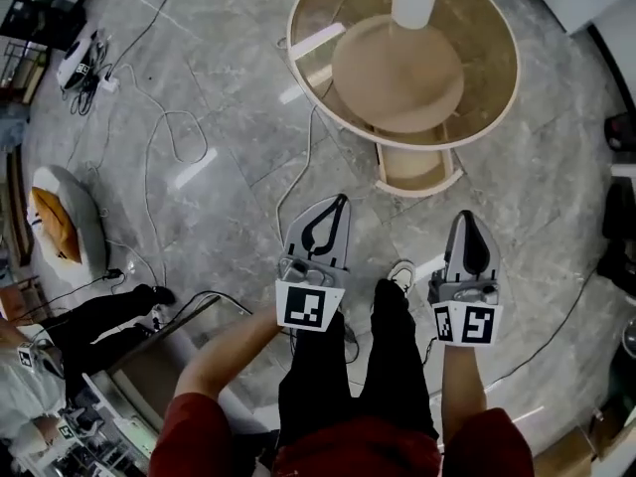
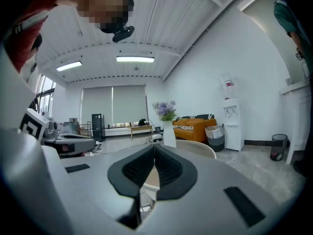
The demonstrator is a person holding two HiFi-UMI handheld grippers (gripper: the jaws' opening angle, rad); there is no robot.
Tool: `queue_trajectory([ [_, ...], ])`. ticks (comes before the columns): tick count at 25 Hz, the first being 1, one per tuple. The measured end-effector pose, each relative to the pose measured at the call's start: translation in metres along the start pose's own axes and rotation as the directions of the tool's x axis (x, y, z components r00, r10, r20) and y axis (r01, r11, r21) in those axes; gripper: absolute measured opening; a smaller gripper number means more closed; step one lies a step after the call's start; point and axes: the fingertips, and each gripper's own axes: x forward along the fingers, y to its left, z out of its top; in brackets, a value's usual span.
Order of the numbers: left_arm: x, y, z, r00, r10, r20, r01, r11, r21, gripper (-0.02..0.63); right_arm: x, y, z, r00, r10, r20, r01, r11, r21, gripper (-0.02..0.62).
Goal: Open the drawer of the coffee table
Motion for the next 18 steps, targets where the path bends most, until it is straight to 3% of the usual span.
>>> queue_trajectory([
  [3, -0.034, 0.008, 0.092, 0.997, 0.041, -0.072, -0.047, 0.995, -0.084, 0.013, -0.012, 0.017, 0.100, 1.000, 0.018, -0.002, -0.018, 1.000, 0.026, 0.021],
  [5, -0.056, 0.017, 0.160, 0.994, 0.078, -0.072, -0.086, 0.989, -0.121, 0.012, -0.024, 0.030, 0.164, 0.999, 0.030, -0.012, -0.029, 0.999, 0.037, 0.021],
  [9, -0.089, 0.041, 0.270, 0.989, 0.143, -0.035, -0.146, 0.984, -0.107, 0.014, -0.046, 0.052, 0.264, 0.998, 0.071, -0.002, -0.071, 0.997, 0.017, 0.022],
  [14, -0.115, 0.067, 0.357, 0.986, 0.164, 0.001, -0.163, 0.980, -0.110, 0.014, -0.063, 0.048, 0.348, 0.999, 0.024, 0.049, -0.024, 1.000, 0.011, 0.021],
  [18, -0.138, 0.086, 0.386, 0.981, 0.188, 0.053, -0.182, 0.978, -0.099, 0.014, -0.070, 0.049, 0.377, 0.992, -0.027, 0.126, 0.027, 1.000, 0.002, 0.021],
])
